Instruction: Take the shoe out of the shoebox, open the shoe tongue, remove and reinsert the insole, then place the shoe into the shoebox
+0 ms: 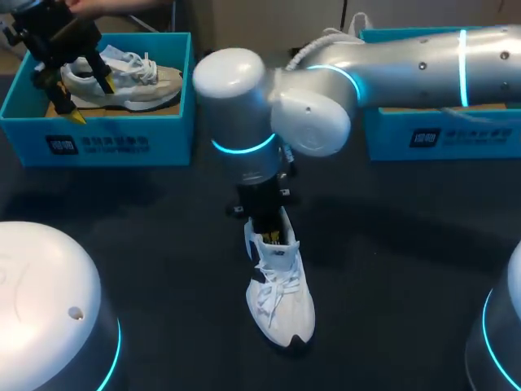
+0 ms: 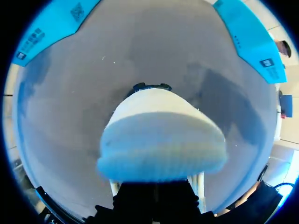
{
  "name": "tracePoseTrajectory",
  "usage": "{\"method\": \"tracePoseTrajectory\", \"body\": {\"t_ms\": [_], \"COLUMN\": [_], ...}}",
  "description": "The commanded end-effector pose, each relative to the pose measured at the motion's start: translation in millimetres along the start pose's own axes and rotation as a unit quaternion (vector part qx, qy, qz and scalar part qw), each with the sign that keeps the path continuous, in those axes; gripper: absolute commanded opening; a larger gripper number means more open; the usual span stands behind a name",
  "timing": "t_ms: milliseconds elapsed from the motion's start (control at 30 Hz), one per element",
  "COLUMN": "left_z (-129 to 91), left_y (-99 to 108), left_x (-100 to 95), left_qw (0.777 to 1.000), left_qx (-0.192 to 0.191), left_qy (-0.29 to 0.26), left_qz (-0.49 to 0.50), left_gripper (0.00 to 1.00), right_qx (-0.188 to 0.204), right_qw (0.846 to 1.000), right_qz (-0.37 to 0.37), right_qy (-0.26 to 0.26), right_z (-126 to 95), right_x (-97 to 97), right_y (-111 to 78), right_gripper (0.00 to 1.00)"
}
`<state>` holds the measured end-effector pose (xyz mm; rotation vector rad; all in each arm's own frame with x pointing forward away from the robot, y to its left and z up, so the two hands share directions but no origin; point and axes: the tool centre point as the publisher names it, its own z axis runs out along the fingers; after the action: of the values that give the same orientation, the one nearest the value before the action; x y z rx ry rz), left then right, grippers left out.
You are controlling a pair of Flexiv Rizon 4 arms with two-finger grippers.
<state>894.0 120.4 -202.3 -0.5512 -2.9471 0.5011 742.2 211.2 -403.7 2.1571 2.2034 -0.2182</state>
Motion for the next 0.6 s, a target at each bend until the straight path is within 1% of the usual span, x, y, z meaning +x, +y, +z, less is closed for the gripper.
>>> {"method": "tracePoseTrajectory", "body": {"t_ms": [33,167,267,433,467,600], "left_z": [-0.2,-0.2,-0.2,-0.2,-0.2,-0.2], "left_y": [-0.1,-0.1,-0.1,-0.1,-0.1,-0.1], "left_x": [1.0,1.0,1.0,1.0,1.0,1.0], "left_qw": [1.000,1.000,1.000,1.000,1.000,1.000], "left_qx": [-0.002,-0.002,-0.002,-0.002,-0.002,-0.002], "left_qy": [0.000,0.000,0.000,0.000,0.000,0.000], "left_qz": [0.000,0.000,0.000,0.000,0.000,0.000], "left_gripper": [1.00,1.00,1.00,1.00,1.00,1.00], "right_qx": [0.002,-0.015,-0.011,0.008,0.004,0.018], "right_qw": [0.999,0.999,0.999,0.998,0.998,0.995], "right_qz": [-0.006,-0.009,-0.016,-0.044,-0.048,-0.069], "right_qy": [0.050,0.040,0.036,0.037,0.042,0.064], "right_z": [9.1,-14.5,-27.0,-33.6,-34.5,-32.5], "right_x": [0.9,-2.0,-5.7,-12.7,-13.7,-15.3], "right_y": [1.8,-3.5,-6.1,-9.0,-10.3,-14.3], "right_gripper": [0.00,0.00,0.00,0.00,0.00,0.00]}}
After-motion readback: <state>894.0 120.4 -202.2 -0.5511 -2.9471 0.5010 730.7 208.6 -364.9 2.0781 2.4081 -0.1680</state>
